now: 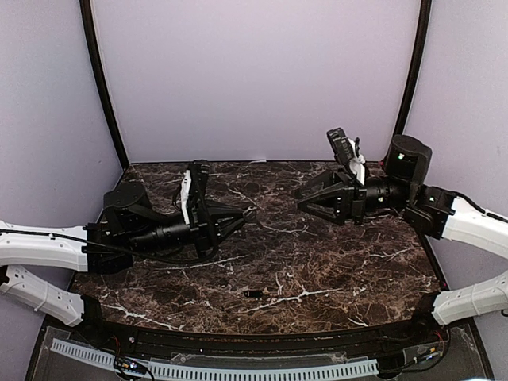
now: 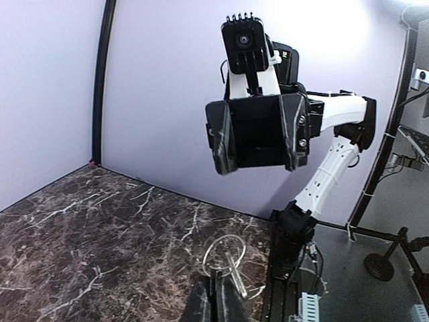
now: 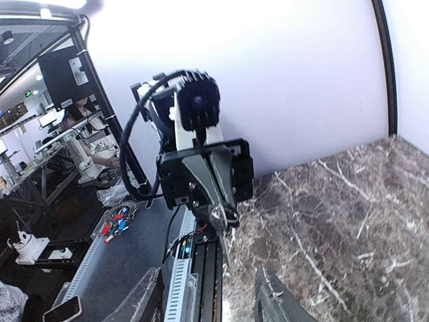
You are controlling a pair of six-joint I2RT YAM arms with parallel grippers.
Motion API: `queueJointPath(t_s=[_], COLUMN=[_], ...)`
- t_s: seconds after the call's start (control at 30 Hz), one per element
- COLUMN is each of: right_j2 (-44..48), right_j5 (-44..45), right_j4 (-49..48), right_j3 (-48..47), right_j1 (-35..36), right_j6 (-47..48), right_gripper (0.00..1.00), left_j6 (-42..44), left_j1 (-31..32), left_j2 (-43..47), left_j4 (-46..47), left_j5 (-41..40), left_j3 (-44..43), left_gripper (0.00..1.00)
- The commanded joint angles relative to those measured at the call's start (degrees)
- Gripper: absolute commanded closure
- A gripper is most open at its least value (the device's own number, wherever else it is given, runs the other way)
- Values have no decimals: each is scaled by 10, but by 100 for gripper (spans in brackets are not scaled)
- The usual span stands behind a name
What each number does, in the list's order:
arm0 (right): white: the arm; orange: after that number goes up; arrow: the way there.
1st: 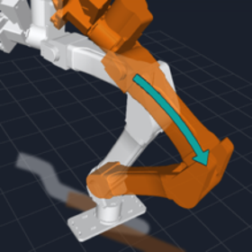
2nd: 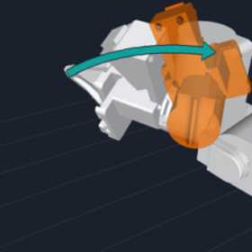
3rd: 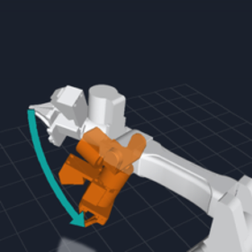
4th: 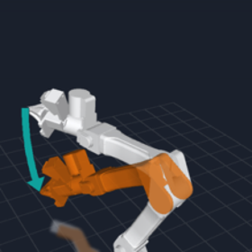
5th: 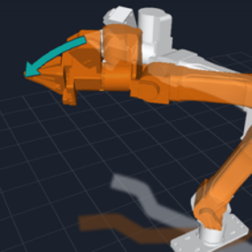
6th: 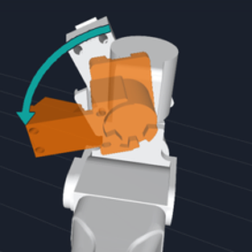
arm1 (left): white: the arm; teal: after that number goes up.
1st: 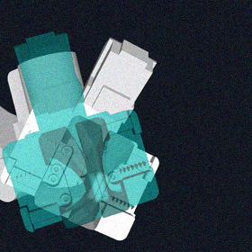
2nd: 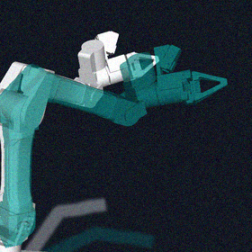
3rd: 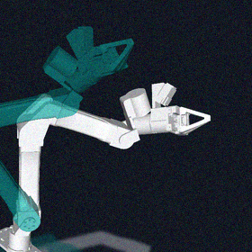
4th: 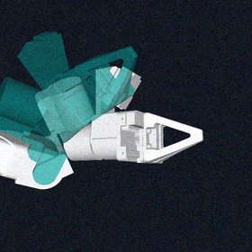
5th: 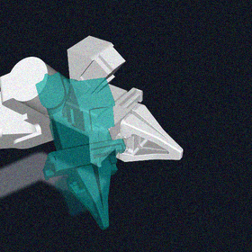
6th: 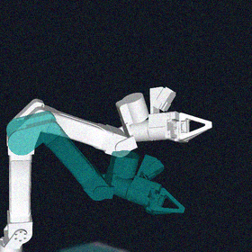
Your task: Remove the keys from the keyring
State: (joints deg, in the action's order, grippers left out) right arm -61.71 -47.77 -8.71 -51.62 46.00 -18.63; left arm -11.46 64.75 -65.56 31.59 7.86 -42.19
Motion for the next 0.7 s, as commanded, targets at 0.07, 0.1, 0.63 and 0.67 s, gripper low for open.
queueJointPath(t_s=[0.07, 0.1, 0.63, 0.67], right_j2=[0, -3, 5, -5], right_j5=[-3, -3, 466, 486], right_j4=[-114, -111, -160, -160], right_j3=[-6, -9, 65, 62], right_j1=[25, 33, 218, 232], right_j6=[85, 107, 309, 325], right_gripper=[54, 54, 62, 62], left_j6=[-55, -60, -158, -164], left_j1=[-4, -5, -14, -16], left_j2=[8, 7, -10, -14], left_j4=[12, 13, -116, -131], left_j5=[106, 114, -87, -89], left_j3=[-37, -39, -104, -111], left_gripper=[100, 100, 100, 100])
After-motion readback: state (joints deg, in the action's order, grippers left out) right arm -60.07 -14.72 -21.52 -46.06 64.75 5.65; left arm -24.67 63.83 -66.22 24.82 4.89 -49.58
